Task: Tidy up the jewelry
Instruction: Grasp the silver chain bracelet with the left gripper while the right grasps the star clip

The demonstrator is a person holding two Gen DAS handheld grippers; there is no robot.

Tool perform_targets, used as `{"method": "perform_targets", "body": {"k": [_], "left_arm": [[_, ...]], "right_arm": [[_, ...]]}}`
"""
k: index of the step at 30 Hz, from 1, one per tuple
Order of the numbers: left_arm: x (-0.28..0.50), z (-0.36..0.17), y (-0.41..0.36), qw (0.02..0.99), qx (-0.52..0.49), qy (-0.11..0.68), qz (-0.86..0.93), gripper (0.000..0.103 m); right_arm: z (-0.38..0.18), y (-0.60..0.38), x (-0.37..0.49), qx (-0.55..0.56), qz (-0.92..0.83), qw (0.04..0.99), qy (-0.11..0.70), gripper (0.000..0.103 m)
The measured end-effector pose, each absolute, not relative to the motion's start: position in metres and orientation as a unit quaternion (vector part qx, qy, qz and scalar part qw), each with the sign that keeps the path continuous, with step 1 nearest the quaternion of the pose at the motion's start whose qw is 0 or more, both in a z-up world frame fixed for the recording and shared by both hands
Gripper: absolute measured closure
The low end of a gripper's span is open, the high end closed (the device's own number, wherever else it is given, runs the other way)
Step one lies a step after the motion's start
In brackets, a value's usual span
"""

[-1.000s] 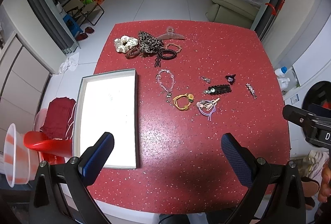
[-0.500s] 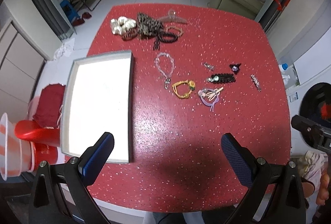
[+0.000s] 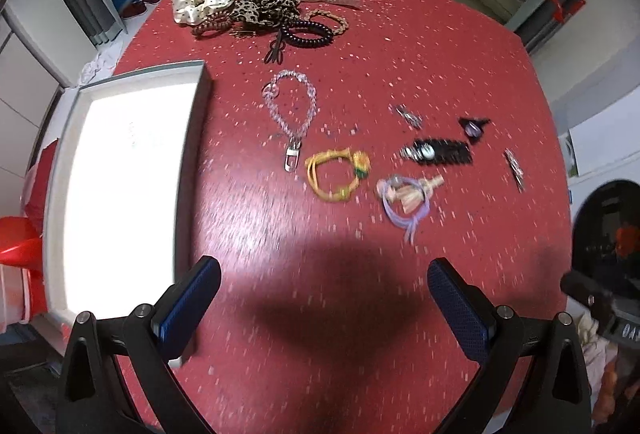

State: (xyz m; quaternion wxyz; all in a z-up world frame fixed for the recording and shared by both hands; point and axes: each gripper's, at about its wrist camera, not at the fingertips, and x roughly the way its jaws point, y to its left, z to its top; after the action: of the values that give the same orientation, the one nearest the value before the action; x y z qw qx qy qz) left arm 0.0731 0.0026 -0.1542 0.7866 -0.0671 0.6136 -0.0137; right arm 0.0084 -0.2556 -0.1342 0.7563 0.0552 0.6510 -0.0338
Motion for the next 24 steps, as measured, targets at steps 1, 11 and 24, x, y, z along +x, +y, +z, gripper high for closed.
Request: {"method": "perform_targets", "body": {"k": [1, 11, 24], "left_arm": [[0.078, -0.157, 0.003, 0.788, -0.070, 0.612, -0.011, 0.000], [0.151, -0.202, 0.003, 0.799, -0.060, 0.598, 0.025, 0.000], [0.202, -0.248, 0.014, 0.808, -0.059, 0.582, 0.074, 0.000]], "right_arm": [[-0.140, -0.259, 0.013, 0.055, -0.033, 0.756, 0.652, 0.000], [-0.190, -0.289, 0.060, 0.042, -0.051, 0.762, 0.644, 0.000], [-0.234, -0.282, 0.121, -0.008, -0.036, 0.787, 0.615, 0.000]]}}
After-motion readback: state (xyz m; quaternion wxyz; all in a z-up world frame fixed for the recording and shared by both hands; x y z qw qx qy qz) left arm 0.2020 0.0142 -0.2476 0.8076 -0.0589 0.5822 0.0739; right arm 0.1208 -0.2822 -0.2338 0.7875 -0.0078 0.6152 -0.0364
